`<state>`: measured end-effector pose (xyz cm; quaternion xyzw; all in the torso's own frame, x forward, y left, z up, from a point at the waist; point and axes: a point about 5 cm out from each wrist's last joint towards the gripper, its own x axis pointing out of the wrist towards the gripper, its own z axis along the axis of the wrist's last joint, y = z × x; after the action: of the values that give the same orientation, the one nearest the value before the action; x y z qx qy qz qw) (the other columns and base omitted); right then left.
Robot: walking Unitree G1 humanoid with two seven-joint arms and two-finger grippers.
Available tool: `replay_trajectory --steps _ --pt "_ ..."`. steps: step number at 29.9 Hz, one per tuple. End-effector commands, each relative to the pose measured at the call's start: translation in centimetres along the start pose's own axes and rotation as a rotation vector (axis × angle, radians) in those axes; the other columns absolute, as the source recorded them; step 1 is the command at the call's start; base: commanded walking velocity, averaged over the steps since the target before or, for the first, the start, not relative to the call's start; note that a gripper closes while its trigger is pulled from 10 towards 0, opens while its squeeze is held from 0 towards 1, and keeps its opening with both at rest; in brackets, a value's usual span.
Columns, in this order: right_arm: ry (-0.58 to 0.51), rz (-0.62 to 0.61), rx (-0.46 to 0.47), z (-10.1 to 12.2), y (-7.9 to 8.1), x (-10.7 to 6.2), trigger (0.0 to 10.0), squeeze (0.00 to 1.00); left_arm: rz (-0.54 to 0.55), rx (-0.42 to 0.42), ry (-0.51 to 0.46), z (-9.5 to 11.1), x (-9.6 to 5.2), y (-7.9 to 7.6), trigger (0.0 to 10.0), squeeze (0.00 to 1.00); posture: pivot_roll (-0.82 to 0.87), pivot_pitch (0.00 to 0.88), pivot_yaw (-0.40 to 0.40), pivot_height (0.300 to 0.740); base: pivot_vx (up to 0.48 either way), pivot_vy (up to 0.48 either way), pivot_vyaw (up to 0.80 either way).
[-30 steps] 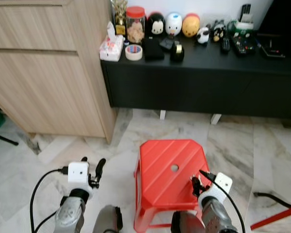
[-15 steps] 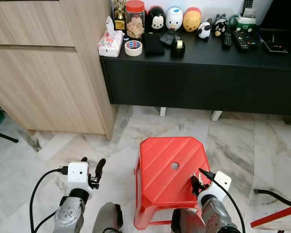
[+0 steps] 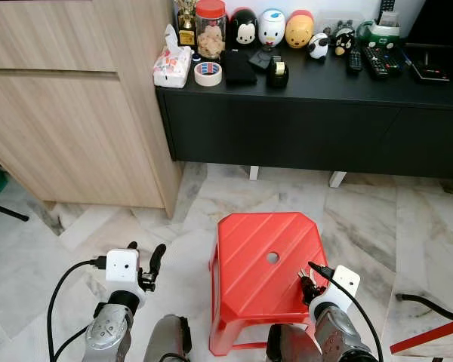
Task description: Hang keys on a hook
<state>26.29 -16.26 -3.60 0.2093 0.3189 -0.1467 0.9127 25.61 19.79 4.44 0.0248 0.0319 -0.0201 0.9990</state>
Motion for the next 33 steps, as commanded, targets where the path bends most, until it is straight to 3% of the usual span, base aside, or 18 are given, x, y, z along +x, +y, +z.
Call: replay_trajectory --steps 1,19,33 --pt "0.048 -0.033 0.0 -1.1 -0.8 -0.2 0.0 0.0 -0.011 0.008 0.038 -0.7 -0.4 -0.1 10.0 0.0 0.11 0.161 -0.035 0.631 0.0 0.0 0.0" --pt "0.015 -0.001 -0.05 -0.5 0.3 -0.1 0.0 0.0 -0.048 0.033 0.036 -0.7 0.5 -0.8 10.0 0.0 0.1 0.112 -0.033 0.631 0.0 0.0 0.0" --pt "-0.19 0.117 -0.167 2.6 2.3 0.0 0.0 0.0 -0.038 0.028 0.036 -0.7 1.7 -1.0 10.0 0.0 0.09 0.057 -0.047 0.631 0.0 0.0 0.0"
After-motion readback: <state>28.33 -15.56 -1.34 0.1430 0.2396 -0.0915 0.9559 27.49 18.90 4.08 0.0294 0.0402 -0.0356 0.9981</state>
